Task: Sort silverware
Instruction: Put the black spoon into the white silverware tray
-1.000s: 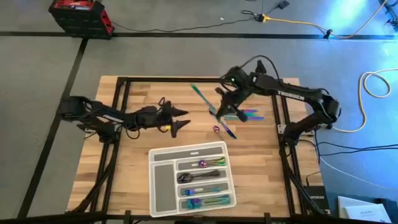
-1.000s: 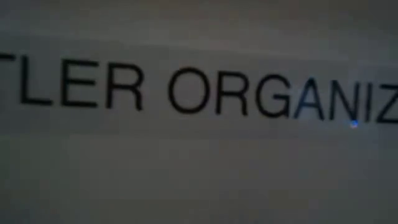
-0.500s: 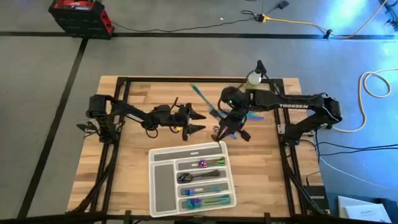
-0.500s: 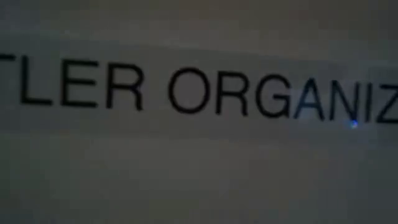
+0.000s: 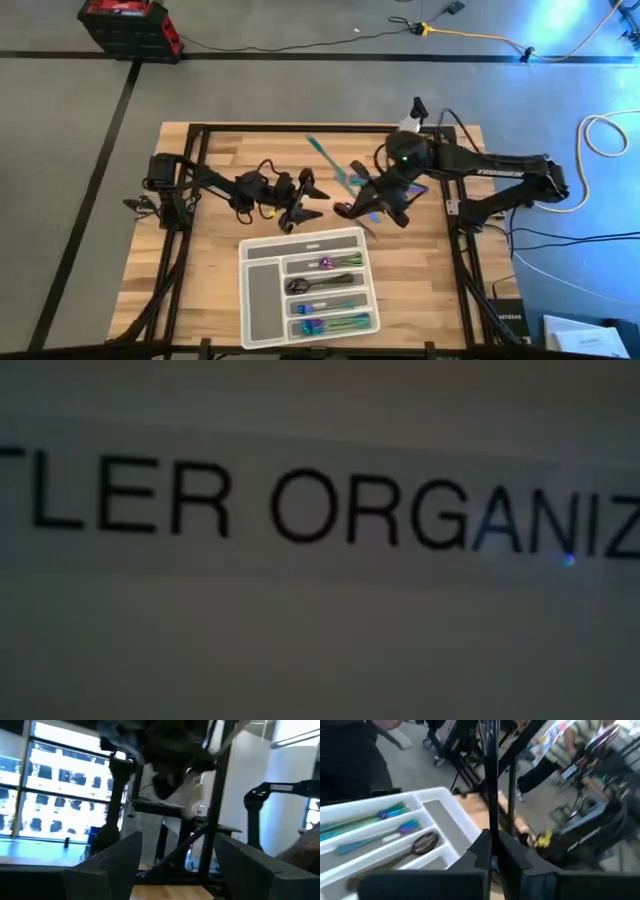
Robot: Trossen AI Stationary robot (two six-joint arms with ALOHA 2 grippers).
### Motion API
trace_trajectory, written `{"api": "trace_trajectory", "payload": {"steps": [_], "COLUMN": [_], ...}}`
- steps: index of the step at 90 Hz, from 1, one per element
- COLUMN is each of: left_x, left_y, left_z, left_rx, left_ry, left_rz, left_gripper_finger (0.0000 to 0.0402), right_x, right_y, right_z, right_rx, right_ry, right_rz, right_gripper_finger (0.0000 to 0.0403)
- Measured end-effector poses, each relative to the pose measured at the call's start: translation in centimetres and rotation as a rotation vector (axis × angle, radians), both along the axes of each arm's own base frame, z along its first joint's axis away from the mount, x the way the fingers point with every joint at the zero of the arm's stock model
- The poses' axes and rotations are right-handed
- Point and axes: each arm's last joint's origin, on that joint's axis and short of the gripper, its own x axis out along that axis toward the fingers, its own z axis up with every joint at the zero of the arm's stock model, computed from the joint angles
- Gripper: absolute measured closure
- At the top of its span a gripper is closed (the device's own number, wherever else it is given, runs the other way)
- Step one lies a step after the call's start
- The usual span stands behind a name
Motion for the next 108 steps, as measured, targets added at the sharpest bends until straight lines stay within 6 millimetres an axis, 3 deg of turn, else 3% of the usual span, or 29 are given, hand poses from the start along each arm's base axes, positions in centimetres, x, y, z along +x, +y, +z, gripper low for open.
{"api": "trace_trajectory", "payload": {"steps": [20,37,54,83,93,108], "left_x": [1.2,2.1,2.0,2.1,2.3,2.7], "left_y": [-0.5,-1.6,-2.4,-2.2,-2.1,-2.2], "left_z": [1.8,2.8,3.3,3.7,3.9,4.8], "left_rx": [-0.019,-0.033,-0.033,-0.078,-0.089,-0.097], "left_ry": [-0.063,-0.067,-0.111,-0.123,-0.123,-0.157], "left_rz": [-0.046,-0.107,-0.132,-0.091,-0.094,-0.068], "left_gripper_finger": [0.0167,0.0167,0.0167,0.0168,0.0189,0.0252], "right_x": [0.4,1.0,1.0,1.0,1.0,1.0], "right_y": [0.7,1.2,1.1,1.0,0.9,0.9], "right_z": [0.1,0.1,0.1,0.0,0.0,-0.1], "right_rx": [-0.079,-0.205,-0.216,-0.222,-0.229,-0.231], "right_ry": [-0.093,-0.182,-0.176,-0.164,-0.163,-0.158], "right_rz": [0.051,-0.005,-0.018,-0.035,-0.052,-0.055], "right_gripper_finger": [0.0403,0.0403,0.0403,0.0403,0.0403,0.0403]}}
